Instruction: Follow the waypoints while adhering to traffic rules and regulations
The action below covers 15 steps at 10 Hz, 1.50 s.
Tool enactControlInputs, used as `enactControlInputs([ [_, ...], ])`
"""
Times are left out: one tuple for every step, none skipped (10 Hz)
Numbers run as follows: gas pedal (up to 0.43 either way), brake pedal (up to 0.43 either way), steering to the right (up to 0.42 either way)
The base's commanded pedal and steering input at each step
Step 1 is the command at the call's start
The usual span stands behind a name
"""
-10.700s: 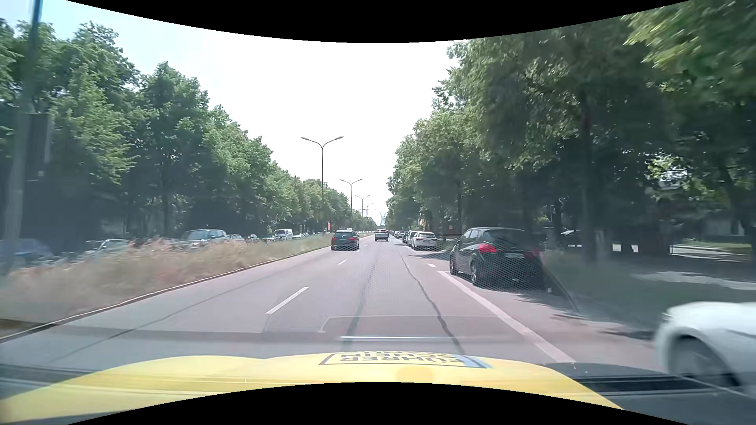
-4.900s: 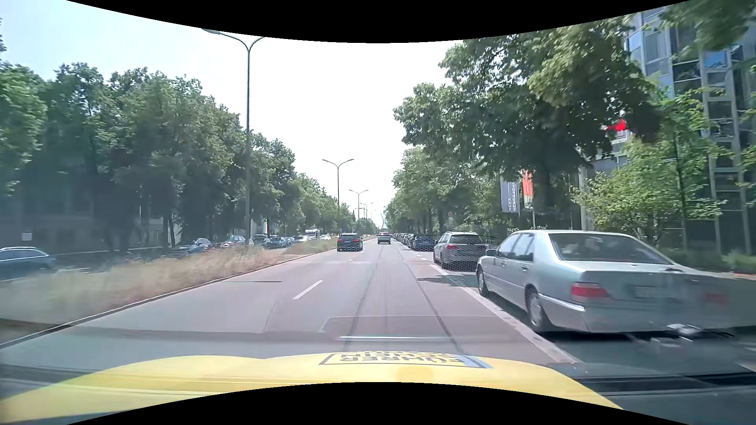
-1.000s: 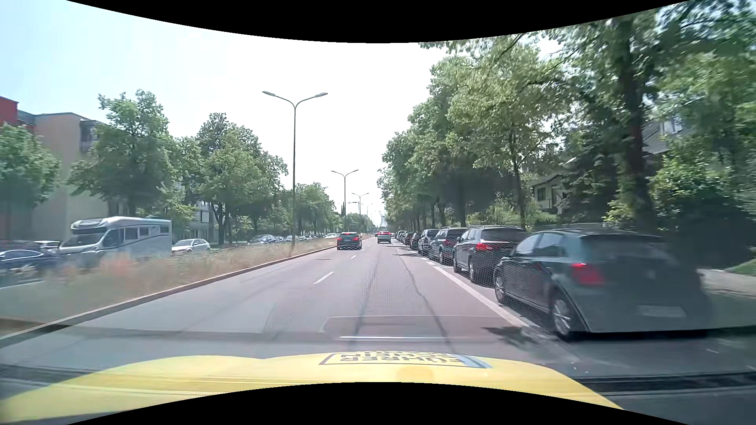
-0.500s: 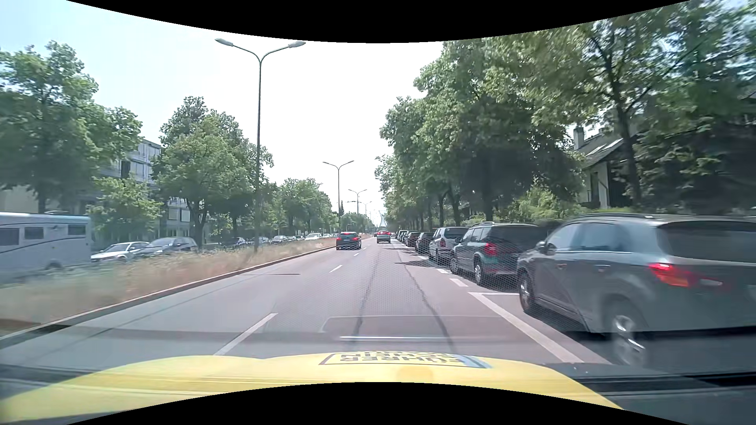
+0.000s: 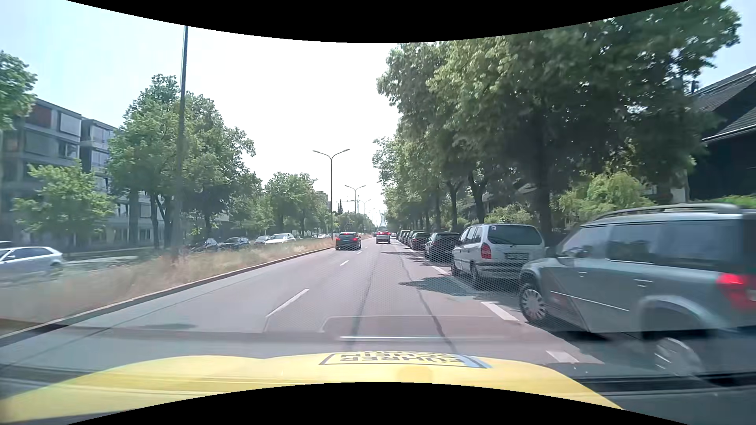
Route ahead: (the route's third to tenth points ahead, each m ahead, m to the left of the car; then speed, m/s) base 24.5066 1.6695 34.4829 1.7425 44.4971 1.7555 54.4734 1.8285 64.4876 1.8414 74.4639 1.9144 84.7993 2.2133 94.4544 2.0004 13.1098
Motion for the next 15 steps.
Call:
enactControlInputs([
  [0.047,0.0,-0.002],
  [0.047,0.0,-0.002],
  [0.047,0.0,-0.002],
  [0.047,0.0,-0.002],
  [0.047,0.0,-0.001],
  [0.047,0.0,0.0],
  [0.047,0.0,0.0],
  [0.047,0.0,0.0],
  [0.047,0.0,0.0],
  [0.028,0.0,0.0],
  [0.0,0.0,0.0],
  [0.0,0.0,0.0],
  [0.0,0.0,0.0],
  [0.0,0.0,0.0],
  [0.0,0.0,0.0],
])
